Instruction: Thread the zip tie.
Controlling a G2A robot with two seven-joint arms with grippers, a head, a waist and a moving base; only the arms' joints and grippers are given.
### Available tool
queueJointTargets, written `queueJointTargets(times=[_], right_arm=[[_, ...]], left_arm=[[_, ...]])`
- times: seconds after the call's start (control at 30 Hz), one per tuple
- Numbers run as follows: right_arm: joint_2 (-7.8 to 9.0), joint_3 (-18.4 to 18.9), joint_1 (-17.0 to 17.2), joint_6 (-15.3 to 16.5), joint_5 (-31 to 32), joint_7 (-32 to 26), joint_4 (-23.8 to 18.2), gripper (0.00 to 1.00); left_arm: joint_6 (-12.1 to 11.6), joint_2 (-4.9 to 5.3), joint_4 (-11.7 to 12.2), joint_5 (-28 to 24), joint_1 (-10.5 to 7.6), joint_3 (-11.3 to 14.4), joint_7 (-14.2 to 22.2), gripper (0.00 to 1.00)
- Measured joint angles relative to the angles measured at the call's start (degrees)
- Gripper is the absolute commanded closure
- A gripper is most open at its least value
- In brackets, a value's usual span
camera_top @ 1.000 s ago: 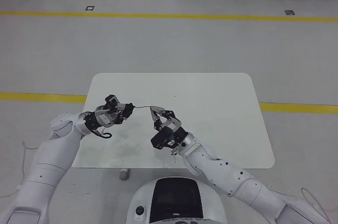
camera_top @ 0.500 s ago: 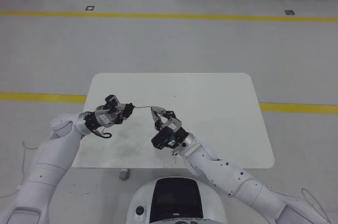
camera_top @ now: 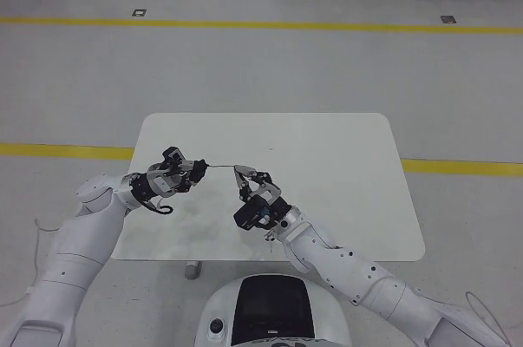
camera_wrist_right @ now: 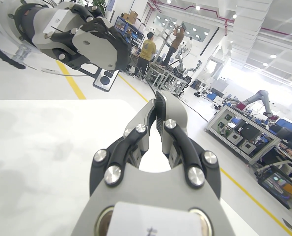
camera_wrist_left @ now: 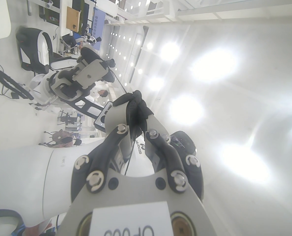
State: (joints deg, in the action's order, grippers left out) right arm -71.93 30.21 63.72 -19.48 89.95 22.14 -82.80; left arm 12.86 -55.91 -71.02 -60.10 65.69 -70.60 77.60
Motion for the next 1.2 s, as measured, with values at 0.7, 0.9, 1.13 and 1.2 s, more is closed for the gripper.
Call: queueJointTargets(times=[0.7,0.9,1.13,1.2], right_arm=[[-0.09,-0.6,-0.4,0.0,0.0,-0.9,1.1,1.0],[0.13,-1.2,-0.6,0.0,0.0,-2.0,1.5,1.0],[0.4,-4.1,-2.8,0.0,0.0,-4.4,2.5,1.0],[0.46,-4.7,-3.3,0.0,0.0,-4.8,2.6,1.0]], left_arm=[[0.0,0.0,0.0,0.0,0.0,0.0,0.0,1.0],[0.0,0.0,0.0,0.0,0.0,0.0,0.0,1.0],[0.0,0.0,0.0,0.0,0.0,0.0,0.0,1.0],[0.0,0.0,0.0,0.0,0.0,0.0,0.0,1.0]])
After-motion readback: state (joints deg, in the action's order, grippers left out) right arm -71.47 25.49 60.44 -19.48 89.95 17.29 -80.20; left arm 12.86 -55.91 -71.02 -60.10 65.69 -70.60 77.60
